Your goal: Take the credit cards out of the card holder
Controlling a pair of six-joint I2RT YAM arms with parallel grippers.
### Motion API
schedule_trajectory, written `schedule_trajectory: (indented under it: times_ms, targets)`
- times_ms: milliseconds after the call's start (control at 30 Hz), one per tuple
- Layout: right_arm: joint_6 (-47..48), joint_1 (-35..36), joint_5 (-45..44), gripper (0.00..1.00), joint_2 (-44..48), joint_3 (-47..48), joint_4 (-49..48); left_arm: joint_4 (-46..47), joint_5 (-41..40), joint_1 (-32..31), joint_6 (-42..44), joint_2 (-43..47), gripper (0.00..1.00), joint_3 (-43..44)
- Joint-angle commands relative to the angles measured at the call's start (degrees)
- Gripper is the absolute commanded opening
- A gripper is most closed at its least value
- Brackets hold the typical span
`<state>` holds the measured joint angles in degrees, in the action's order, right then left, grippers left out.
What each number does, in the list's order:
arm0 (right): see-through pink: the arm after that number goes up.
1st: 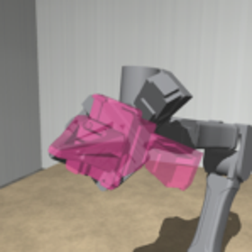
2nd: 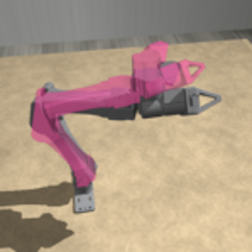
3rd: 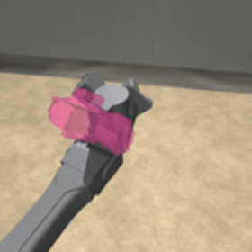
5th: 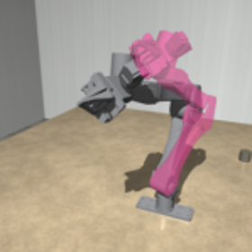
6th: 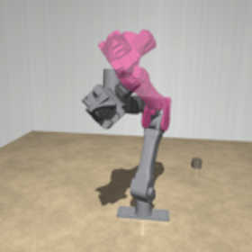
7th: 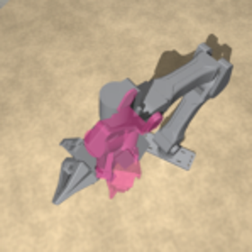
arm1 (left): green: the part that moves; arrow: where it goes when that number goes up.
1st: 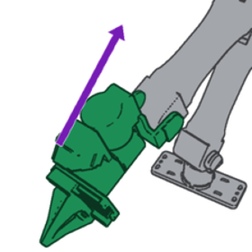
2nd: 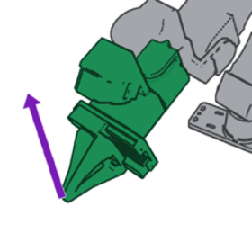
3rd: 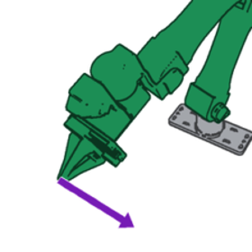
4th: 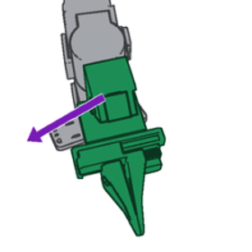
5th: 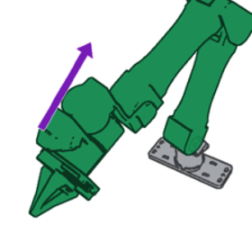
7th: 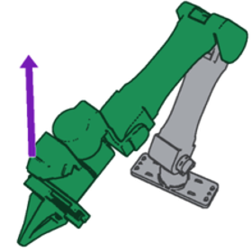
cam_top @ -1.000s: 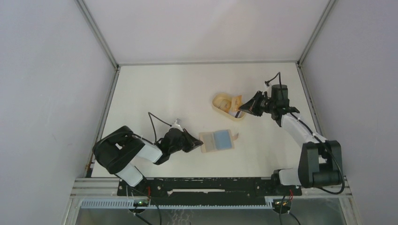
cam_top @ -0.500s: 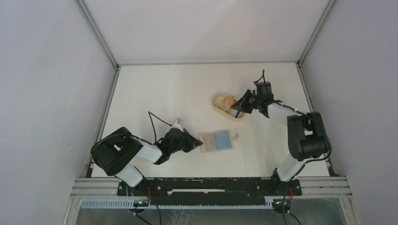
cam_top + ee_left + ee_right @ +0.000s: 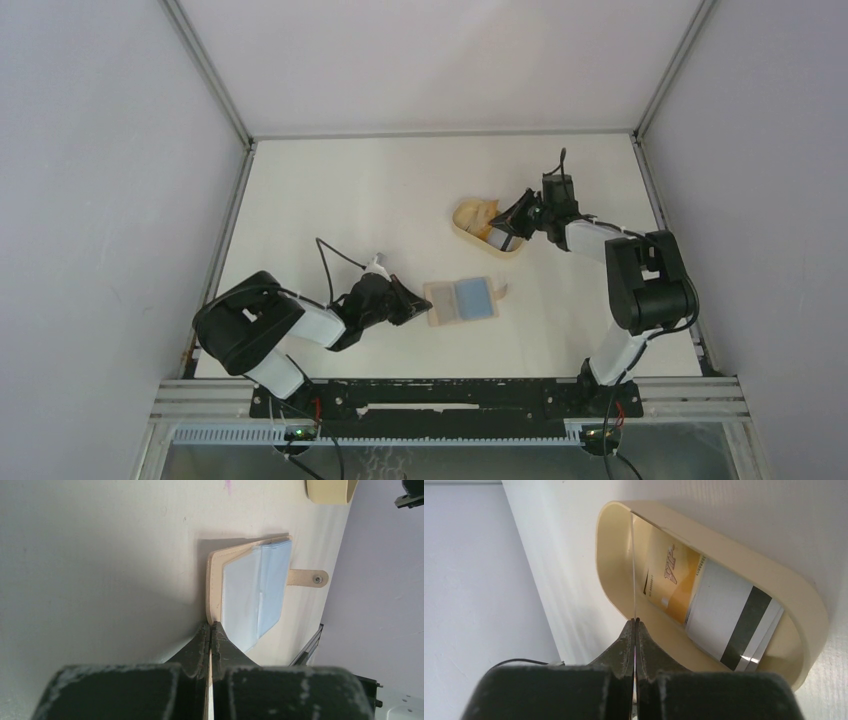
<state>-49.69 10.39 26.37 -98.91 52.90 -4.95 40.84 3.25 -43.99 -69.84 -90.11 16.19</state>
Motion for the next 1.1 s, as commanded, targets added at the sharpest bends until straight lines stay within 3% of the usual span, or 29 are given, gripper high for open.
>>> schedule_trajectory:
  times_ms: [0, 267, 400, 467, 567, 633, 767, 1067]
  targets:
    - [-3.5, 0.9, -1.7, 0.00, -1.4, 1.4, -3.5, -10.1, -3.0, -0.2, 3.9, -1.5, 0.00, -1.4]
    - [-4.0, 2.1, -3.9, 0.00, -2.2, 1.4, -2.0, -9.6, -3.1, -0.2, 3.4, -0.4, 0.00, -2.4]
    - [-4.7, 2.8, -4.1, 0.06, -2.6, 1.4, -2.2, -9.4, -3.1, -0.2, 3.5, -0.7, 0.00, -2.4]
    - [-4.8, 3.1, -4.0, 0.17, -2.9, 1.6, -2.4, -9.1, -3.1, -0.2, 3.3, -0.5, 0.00, -2.8]
    - [-3.9, 3.7, -3.4, 0.47, -3.2, 3.1, -0.9, -9.1, -3.1, -0.2, 3.5, -0.3, 0.00, -2.7]
    - [-3.1, 4.0, -3.9, 0.58, -2.6, 3.8, 0.6, -9.1, -3.1, -0.2, 3.5, -0.4, 0.00, -2.6]
    - [-0.7, 4.0, -6.0, 0.67, 1.1, 4.8, 3.8, -9.6, -3.1, -0.2, 3.8, 0.6, 0.00, -2.6]
    - [7.4, 4.3, -9.7, 0.68, 9.9, 9.8, 18.4, -16.0, -4.8, -0.9, 5.5, 5.7, 0.00, 0.3]
